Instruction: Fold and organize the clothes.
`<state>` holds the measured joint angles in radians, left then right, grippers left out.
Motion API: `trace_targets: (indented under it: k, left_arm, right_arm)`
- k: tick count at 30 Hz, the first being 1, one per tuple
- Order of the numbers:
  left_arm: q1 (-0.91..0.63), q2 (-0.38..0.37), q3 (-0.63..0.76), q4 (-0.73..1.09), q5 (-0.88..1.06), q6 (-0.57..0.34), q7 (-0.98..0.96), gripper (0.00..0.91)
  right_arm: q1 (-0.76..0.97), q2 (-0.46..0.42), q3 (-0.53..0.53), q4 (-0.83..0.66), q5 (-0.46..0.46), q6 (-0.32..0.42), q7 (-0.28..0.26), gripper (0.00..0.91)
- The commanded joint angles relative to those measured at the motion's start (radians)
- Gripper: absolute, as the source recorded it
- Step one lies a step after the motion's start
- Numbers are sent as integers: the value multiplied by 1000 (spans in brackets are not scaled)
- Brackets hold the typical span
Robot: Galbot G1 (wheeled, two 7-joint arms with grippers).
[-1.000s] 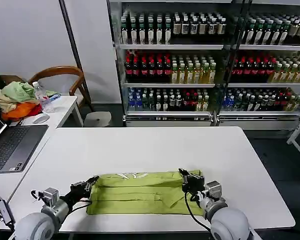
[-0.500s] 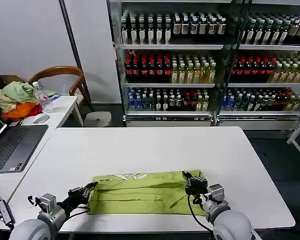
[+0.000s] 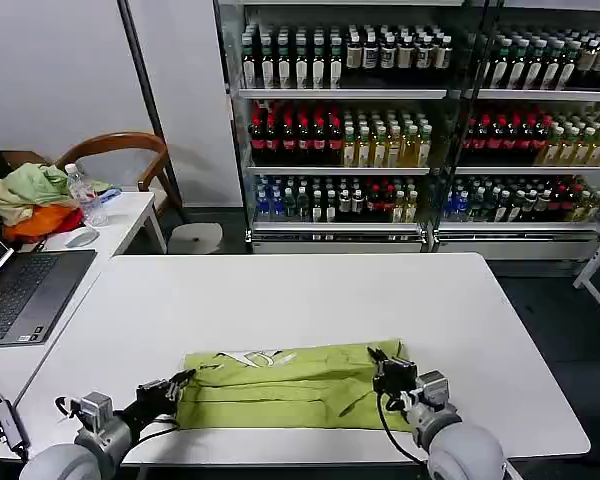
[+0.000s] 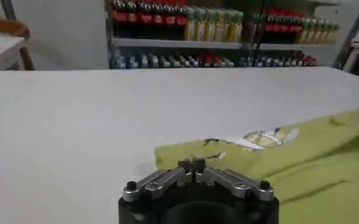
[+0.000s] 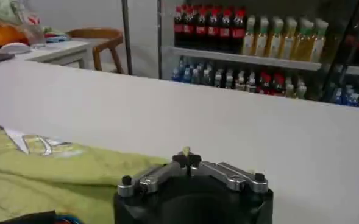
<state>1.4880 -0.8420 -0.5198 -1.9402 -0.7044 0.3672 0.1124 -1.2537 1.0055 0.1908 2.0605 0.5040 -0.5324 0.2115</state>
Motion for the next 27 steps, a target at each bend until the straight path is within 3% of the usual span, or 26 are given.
trace_targets:
  k: [1,6,8,11,19,27]
  left_arm:
    - [22,7,-6,-42,30,21,-31,907]
    - [-5,3,26,-122,0,-3,-246,907]
    - [-30,-9,92,-141,-37,2,-480,907]
    - [-11,-30,128,-156,-67,-11,-562,907]
    - [13,-60,207,-160,-50,4,-659,907]
    - [-25,-87,280,-126,-5,-42,-686,907]
  right_arm:
    - [-33,-1,2,1,-40,-2,4,907]
    - [-64,0,54,37,-109,39,-8,907]
    - [-85,-2,83,59,-144,61,-12,907]
    - [-108,-4,118,89,-154,71,-15,907]
    - [-158,-5,187,163,-161,74,-17,907]
    - [-195,8,200,158,-180,88,-15,907]
